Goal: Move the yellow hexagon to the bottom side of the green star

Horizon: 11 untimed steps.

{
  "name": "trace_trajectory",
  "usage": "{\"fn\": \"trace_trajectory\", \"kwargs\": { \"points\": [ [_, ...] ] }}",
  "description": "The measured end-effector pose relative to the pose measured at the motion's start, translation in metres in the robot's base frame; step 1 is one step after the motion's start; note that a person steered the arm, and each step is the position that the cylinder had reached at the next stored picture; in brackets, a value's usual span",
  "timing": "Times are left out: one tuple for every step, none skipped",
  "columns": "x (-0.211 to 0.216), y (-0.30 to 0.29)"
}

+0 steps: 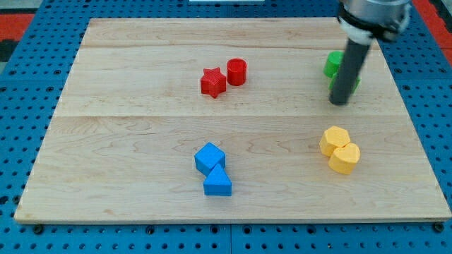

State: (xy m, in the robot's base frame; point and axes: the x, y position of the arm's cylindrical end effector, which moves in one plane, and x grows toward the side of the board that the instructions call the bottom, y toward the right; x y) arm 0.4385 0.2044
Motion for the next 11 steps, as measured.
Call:
{"fn": "trace_trajectory", "kwargs": {
  "points": [
    [0.057,0.049],
    [0.109,-0.017],
    [0.109,-0.045],
    [0.075,-0.046],
    [0.046,-0.038],
    [0.032,-0.045],
    [0.016,-0.080],
    [0.016,-0.049],
    [0.016,-0.016],
    [0.016,-0.008],
    [0.043,0.015]
  ]
}}
